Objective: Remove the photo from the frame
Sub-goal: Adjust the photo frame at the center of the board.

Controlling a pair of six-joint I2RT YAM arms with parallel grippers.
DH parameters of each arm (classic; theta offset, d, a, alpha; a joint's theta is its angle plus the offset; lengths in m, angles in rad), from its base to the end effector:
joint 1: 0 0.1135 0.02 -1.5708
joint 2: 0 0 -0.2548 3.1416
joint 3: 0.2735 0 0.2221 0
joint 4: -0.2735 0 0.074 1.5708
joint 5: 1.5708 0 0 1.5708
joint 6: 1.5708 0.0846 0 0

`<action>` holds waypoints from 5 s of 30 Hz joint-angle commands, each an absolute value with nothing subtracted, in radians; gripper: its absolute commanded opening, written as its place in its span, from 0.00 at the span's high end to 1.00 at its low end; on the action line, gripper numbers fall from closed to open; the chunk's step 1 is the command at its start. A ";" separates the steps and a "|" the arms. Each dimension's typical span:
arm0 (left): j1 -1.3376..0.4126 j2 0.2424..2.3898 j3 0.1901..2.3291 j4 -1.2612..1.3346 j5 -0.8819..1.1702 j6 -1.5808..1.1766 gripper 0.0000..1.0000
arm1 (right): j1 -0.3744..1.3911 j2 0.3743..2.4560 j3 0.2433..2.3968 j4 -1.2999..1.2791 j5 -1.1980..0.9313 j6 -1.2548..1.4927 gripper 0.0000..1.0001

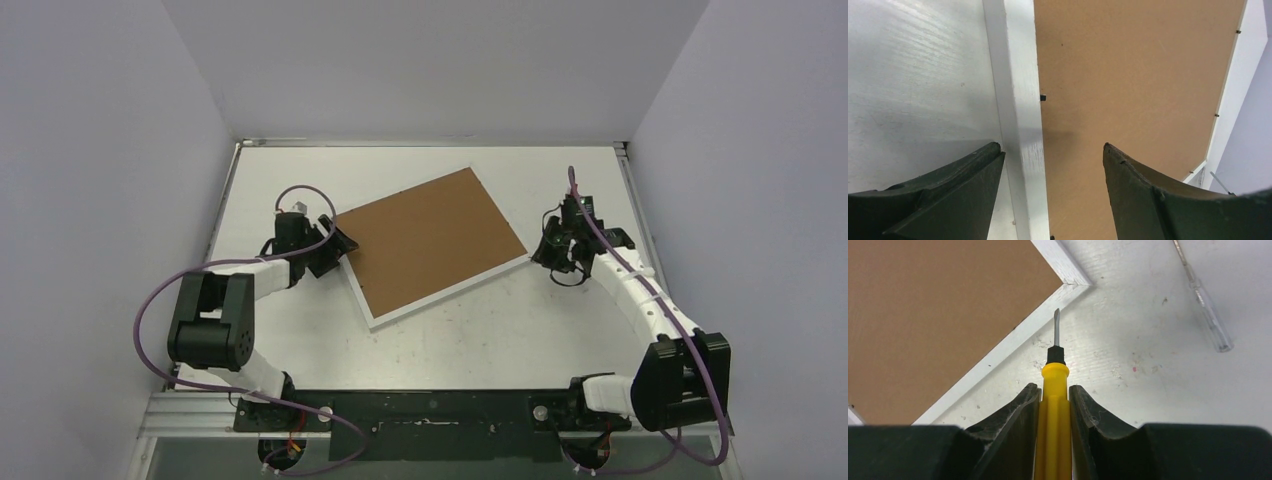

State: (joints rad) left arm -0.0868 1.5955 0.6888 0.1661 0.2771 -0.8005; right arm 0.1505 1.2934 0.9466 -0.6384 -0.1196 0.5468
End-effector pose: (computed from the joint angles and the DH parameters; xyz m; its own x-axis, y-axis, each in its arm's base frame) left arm 0.3168 -0.0508 0.1320 -0.6723 -0.6344 -0.3815 -0.2843 0.6971 -0.6582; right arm 0.2546 0.0488 0.2106 -0.8151 0.3985 -0.4204 0.2456 0.8950 0.3723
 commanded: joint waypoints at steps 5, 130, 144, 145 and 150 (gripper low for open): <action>-0.083 1.514 0.697 0.164 0.146 -0.813 0.26 | 0.074 1.297 1.061 -0.646 0.042 0.538 0.95; 0.036 1.982 1.014 0.483 0.399 -0.943 0.28 | 0.250 1.907 1.191 -0.296 0.030 0.666 0.95; -0.117 1.860 0.830 0.490 0.368 -0.899 0.29 | 0.276 1.584 0.930 -0.324 0.007 0.667 0.95; -0.127 1.852 0.819 0.492 0.367 -0.899 0.29 | 0.276 1.561 0.915 -0.331 0.008 0.667 0.95; -0.173 1.810 0.746 0.508 0.356 -0.926 0.29 | 0.276 1.443 0.836 -0.370 -0.012 0.660 0.95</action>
